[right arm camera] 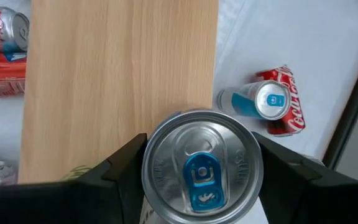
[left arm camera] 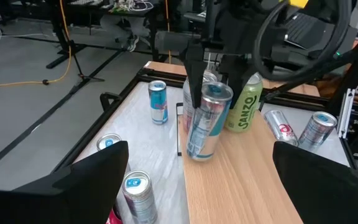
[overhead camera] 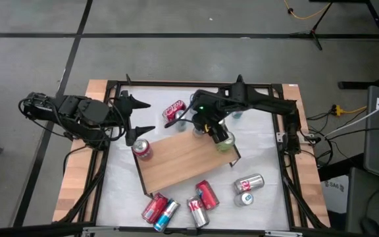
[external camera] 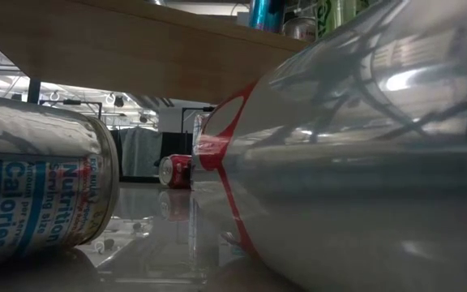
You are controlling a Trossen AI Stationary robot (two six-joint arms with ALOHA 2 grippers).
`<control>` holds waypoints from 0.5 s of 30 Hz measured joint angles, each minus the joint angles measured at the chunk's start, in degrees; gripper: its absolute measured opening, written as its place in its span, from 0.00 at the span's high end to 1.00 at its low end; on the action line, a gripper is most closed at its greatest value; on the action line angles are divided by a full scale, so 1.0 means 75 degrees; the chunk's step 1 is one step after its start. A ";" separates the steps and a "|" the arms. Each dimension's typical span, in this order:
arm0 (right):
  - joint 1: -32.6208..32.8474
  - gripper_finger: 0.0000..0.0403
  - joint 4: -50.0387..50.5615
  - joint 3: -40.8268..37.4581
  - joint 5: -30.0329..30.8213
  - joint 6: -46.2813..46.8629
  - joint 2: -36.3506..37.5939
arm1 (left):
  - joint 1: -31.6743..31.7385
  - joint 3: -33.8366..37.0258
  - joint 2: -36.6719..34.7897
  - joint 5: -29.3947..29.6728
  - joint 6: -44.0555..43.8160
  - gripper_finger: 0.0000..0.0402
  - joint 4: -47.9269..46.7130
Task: Place canned beverage on shelf
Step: Put the blue soda can on the shelf
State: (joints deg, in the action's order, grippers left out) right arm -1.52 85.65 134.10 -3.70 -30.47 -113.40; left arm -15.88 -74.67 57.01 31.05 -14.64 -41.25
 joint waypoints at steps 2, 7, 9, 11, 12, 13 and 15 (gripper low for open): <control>0.0000 0.44 0.0013 -0.0003 0.0002 0.0002 -0.0034 | 0.0000 0.0000 0.0000 0.0000 0.0000 0.02 0.0001; 0.0000 0.44 0.0028 -0.0003 0.0000 0.0005 -0.0064 | 0.0000 0.0000 0.0000 -0.0003 0.0000 0.02 0.0000; 0.0000 0.43 0.0028 -0.0003 0.0000 0.0007 -0.0071 | 0.0000 0.0000 0.0000 -0.0006 0.0000 0.02 0.0000; 0.0000 0.43 0.0026 -0.0003 0.0000 0.0008 -0.0071 | 0.0000 0.0000 0.0000 -0.0006 0.0000 0.02 0.0000; 0.0000 0.42 0.0029 -0.0003 0.0000 0.0008 -0.0071 | 0.0000 0.0000 0.0000 -0.0008 0.0000 0.02 0.0000; 0.0000 0.41 0.0026 -0.0003 0.0000 0.0008 -0.0071 | 0.0000 0.0000 0.0000 -0.0012 0.0000 0.02 0.0000; 0.0000 0.39 0.0027 -0.0003 0.0000 0.0010 -0.0071 | 0.0000 0.0000 0.0000 -0.0016 0.0000 0.02 0.0000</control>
State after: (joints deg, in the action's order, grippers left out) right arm -1.52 85.85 134.08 -3.70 -30.39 -113.93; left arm -15.88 -74.67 57.01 30.92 -14.63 -41.25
